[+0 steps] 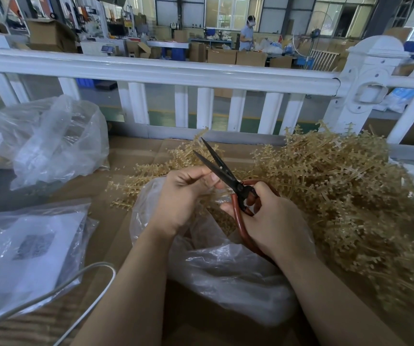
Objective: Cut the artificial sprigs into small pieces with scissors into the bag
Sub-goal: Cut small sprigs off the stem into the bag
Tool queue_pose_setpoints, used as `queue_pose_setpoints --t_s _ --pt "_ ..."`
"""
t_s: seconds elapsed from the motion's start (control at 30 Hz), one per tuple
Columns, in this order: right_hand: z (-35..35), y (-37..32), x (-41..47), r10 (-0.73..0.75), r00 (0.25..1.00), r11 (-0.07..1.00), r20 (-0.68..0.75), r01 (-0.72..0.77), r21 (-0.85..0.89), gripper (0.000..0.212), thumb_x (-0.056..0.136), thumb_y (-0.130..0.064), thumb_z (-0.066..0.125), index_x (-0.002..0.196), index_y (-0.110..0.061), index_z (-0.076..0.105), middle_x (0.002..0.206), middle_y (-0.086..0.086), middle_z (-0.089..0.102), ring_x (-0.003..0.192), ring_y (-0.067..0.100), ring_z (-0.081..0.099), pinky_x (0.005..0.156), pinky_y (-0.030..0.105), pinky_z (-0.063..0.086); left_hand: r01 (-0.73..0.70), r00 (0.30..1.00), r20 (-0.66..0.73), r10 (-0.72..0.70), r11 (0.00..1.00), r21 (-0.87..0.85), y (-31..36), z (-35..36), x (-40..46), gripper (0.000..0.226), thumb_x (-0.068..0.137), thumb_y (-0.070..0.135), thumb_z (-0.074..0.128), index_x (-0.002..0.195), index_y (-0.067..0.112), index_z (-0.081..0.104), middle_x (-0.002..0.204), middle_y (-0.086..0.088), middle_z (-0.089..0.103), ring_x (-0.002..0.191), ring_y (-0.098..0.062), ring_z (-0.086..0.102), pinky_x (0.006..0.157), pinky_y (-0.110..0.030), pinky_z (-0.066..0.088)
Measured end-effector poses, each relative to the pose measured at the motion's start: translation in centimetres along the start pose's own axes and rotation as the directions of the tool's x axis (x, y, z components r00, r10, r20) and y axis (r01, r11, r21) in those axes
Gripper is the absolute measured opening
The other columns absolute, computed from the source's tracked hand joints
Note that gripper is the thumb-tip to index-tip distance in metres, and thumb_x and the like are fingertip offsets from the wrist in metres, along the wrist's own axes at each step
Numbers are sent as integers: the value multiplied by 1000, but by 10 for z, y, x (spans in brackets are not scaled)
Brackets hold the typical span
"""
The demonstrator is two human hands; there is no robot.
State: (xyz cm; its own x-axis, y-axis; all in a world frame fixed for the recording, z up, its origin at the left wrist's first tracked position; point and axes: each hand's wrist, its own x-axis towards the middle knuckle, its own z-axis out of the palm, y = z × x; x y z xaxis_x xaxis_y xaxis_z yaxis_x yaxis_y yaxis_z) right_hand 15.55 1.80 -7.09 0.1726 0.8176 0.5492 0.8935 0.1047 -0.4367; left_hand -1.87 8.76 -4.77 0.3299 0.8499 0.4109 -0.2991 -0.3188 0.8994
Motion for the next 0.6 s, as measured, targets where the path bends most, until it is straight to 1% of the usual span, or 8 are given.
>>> queue_pose_setpoints --t_s 0.07,0.17,0.27,0.33,0.4,0.43,0.6 --pt "0 0 0 -5 1000 1000 -5 5 -2 66 72 -100 31 82 -35 44 58 -21 54 51 -2 55 49 21 45 -3 1000 2 3 1000 3 0 0 0 17 93 -2 56 91 -13 68 87 -28 69 80 -32 64 73 -34 54" --pt "0 1 1 -3 1000 1000 -15 3 -15 66 72 -100 33 81 -35 42 59 -20 54 51 -3 54 45 18 39 -5 1000 -2 5 1000 23 -1 0 1 15 93 -3 56 88 -9 69 81 -14 72 77 -27 65 72 -31 54" --pt "2 2 2 13 1000 999 -12 -13 -38 67 71 -100 31 86 -36 45 67 -22 57 57 -2 57 47 20 45 -30 999 -21 32 996 80 0 1 1 18 94 -5 55 85 -4 70 79 -8 72 76 -23 66 73 -31 54" --pt "3 3 3 17 1000 999 -7 -17 -45 68 72 -100 31 87 -36 45 71 -21 60 60 0 60 51 25 52 -45 998 -36 49 994 101 0 2 1 18 94 -7 54 86 -6 69 80 -13 71 77 -23 65 74 -33 53" --pt "4 3 3 16 1000 999 -1 -16 -48 67 72 -100 31 87 -36 45 72 -20 60 61 1 61 54 29 56 -43 998 -47 48 995 92 -1 2 1 15 95 -8 53 88 -12 66 84 -23 69 79 -30 64 77 -41 52" --pt "4 3 2 18 1000 999 0 -18 -48 67 72 -100 31 86 -36 44 71 -20 60 61 0 61 53 29 56 -40 998 -48 44 995 90 -1 3 1 15 95 -8 53 89 -13 65 84 -24 68 80 -31 63 77 -43 51" --pt "3 2 1 9 1000 999 -8 -9 -41 66 73 -100 30 83 -36 42 62 -21 57 53 -3 56 47 24 52 -31 999 -29 34 994 102 -2 2 2 14 96 -7 52 89 -9 64 82 -19 67 79 -32 60 78 -49 49"
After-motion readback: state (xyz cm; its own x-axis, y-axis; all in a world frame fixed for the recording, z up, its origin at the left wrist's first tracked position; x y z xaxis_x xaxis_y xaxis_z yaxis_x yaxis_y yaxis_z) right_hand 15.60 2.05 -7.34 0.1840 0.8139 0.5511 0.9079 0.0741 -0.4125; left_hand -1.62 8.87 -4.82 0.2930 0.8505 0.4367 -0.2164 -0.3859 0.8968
